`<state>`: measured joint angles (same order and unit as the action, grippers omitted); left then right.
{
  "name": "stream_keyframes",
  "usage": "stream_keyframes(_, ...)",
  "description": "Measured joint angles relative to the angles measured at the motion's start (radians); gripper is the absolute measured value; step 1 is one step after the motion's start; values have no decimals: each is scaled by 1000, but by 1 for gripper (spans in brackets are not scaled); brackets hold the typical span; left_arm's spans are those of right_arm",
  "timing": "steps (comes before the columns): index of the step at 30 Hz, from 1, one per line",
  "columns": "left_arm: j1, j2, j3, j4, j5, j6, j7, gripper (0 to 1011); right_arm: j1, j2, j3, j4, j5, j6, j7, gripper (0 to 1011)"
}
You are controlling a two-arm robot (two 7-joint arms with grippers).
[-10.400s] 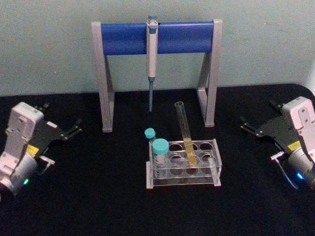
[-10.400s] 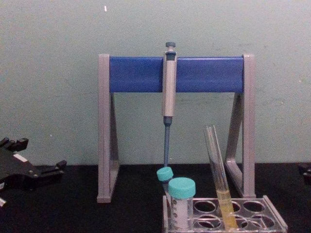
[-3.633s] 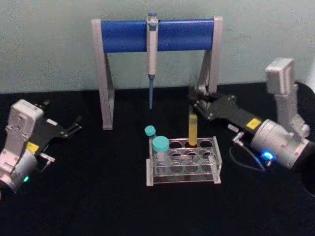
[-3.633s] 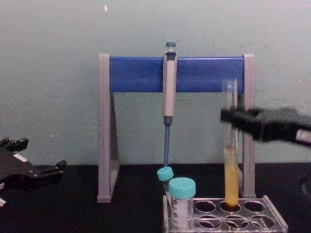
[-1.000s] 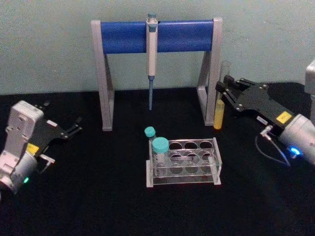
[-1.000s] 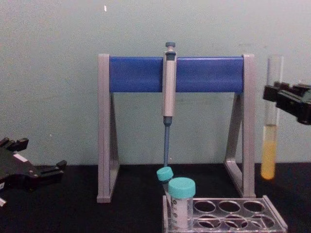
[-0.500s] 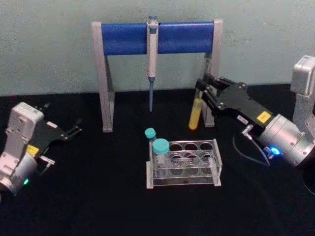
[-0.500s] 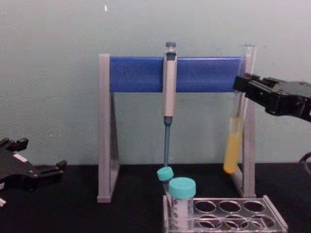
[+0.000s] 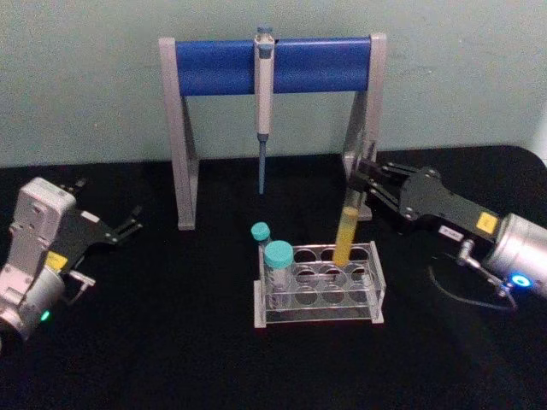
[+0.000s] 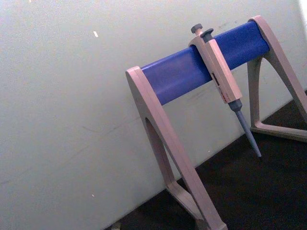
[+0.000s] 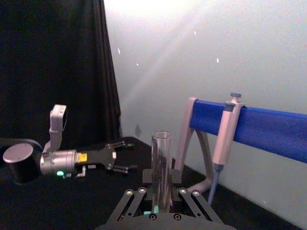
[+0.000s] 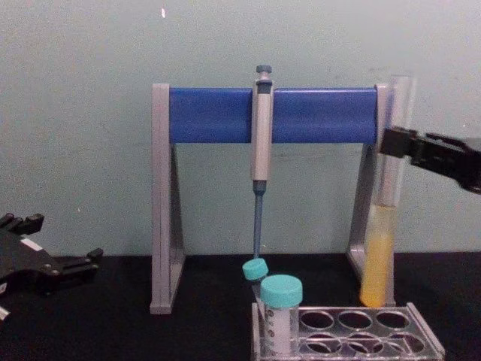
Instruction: Pick up the test tube from the test tube rack, shake it, then place it back into the test tube rack.
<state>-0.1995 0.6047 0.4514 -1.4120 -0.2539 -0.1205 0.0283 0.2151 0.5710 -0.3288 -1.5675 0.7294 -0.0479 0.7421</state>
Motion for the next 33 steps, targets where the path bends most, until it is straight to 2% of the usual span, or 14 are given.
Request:
stream_keyframes(3,0,0,0,0,0,0,0,1001,-13,30,9,-12,2,-3,-3,216)
stream_keyframes(7,0,0,0,0,0,0,0,1001,-25,68,17,-22,-30,-22,-44,216)
stream_keyframes(8,0,0,0,0,0,0,0,1001,-25,68,17,-22,-30,-22,-44,214)
stream_keyframes(12,0,0,0,0,0,0,0,1001,-24,74,21,-19,-89,-56,-111,214)
stream_keyframes(13,0,0,0,0,0,0,0,1001,-20,67,22,-14,-112,-70,-135,216)
stream_keyframes(17,0,0,0,0,0,0,0,1001,-12,46,23,-4,-158,-92,-176,216)
stream_keyframes(21,0,0,0,0,0,0,0,1001,10,-4,17,16,-217,-120,-230,216)
stream_keyframes(24,0,0,0,0,0,0,0,1001,28,-42,12,34,-238,-132,-249,216)
stream_keyframes(30,0,0,0,0,0,0,0,1001,48,-94,4,55,-243,-138,-250,216)
stream_keyframes(33,0,0,0,0,0,0,0,1001,54,-114,0,60,-220,-131,-224,214)
